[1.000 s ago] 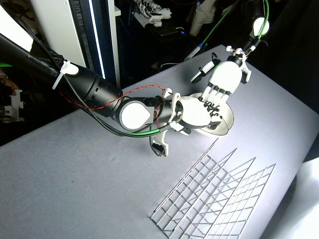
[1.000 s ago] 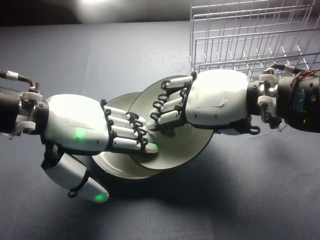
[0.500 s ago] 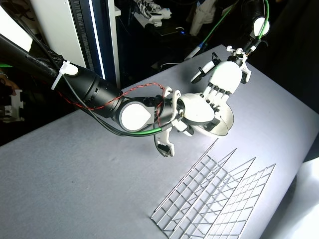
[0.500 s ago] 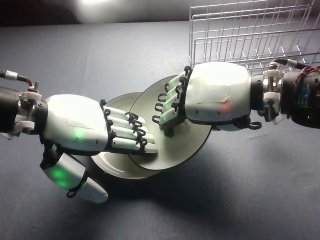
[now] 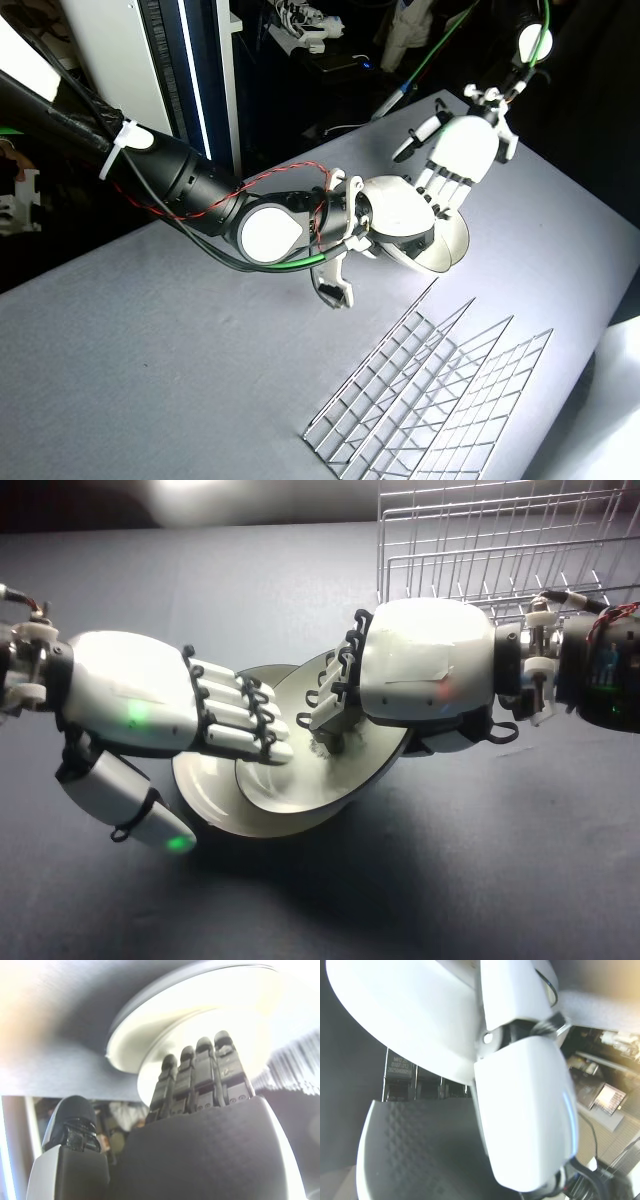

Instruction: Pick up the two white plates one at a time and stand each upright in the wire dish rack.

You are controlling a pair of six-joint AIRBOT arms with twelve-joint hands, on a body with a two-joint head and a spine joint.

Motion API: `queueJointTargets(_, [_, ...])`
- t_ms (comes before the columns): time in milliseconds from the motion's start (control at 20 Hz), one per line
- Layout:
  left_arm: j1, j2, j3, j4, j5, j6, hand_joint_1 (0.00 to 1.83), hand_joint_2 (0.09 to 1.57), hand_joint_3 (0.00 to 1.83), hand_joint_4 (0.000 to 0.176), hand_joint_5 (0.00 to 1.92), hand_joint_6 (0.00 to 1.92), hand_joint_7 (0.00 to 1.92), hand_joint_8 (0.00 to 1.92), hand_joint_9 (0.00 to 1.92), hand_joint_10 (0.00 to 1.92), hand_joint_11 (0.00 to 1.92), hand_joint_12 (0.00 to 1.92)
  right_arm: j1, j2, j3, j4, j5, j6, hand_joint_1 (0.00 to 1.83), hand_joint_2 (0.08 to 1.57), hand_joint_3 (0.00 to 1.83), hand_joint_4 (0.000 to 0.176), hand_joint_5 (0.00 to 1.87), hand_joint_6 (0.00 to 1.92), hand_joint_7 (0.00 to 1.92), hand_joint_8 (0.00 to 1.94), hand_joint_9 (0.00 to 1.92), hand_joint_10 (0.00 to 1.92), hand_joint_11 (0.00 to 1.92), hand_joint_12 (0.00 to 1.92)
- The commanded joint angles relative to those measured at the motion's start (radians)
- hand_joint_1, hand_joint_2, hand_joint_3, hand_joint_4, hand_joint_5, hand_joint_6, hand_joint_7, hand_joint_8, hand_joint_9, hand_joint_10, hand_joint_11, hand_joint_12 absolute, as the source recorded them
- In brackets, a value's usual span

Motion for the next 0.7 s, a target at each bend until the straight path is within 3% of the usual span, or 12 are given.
queueJointTargets(0, [-0.016,0.015,-0.002,-0.055,-0.023,-0.003,0.0,1.21,0.0,0.0,0.0,0.0,0.0,0.0,0.0,0.0,0.0,0.0,0.015,0.008,-0.008,0.036,0.063,0.002,1.38,1.09,0.0,0.0,0.91,0.9,1.02,0.9,1.03,1.09,0.91,1.06])
queueJointTargets(250, [-0.039,0.049,0.012,-0.054,-0.012,0.001,0.0,1.21,0.0,0.0,0.0,0.0,0.0,0.0,0.0,0.0,0.0,0.0,0.059,0.038,-0.065,0.075,0.065,0.001,1.39,1.09,0.0,0.0,0.9,0.95,1.04,0.86,1.05,1.04,0.9,1.0])
queueJointTargets(350, [-0.041,0.062,0.014,-0.054,-0.01,0.001,0.0,1.21,0.0,0.0,0.0,0.0,0.0,0.0,0.0,0.0,0.0,0.0,0.073,0.051,-0.089,0.09,0.065,0.001,1.38,1.1,0.0,0.0,0.85,0.99,1.0,0.96,1.03,1.05,0.92,0.99])
queueJointTargets(450, [-0.046,0.079,0.015,-0.055,-0.009,-0.002,0.0,1.2,0.0,0.0,0.0,0.0,0.0,0.0,0.0,0.0,0.0,0.0,0.095,0.073,-0.118,0.103,0.063,0.001,1.39,1.08,0.0,0.0,0.92,0.91,1.05,0.86,1.08,0.97,0.97,0.9])
queueJointTargets(500, [-0.048,0.085,0.018,-0.055,-0.007,-0.003,0.0,1.21,0.0,0.0,0.0,0.0,0.0,0.0,0.0,0.0,0.0,0.0,0.105,0.083,-0.131,0.114,0.061,0.001,1.39,1.09,0.0,0.0,0.89,0.94,1.03,0.9,1.09,0.97,0.98,0.87])
queueJointTargets(650, [-0.051,0.102,0.041,-0.055,-0.006,-0.004,0.0,1.22,0.0,0.0,0.0,0.0,0.0,0.0,0.0,0.0,0.0,0.0,0.13,0.116,-0.171,0.149,0.058,0.005,1.39,1.09,0.0,0.0,0.9,0.95,1.04,0.86,1.07,1.0,0.95,0.92])
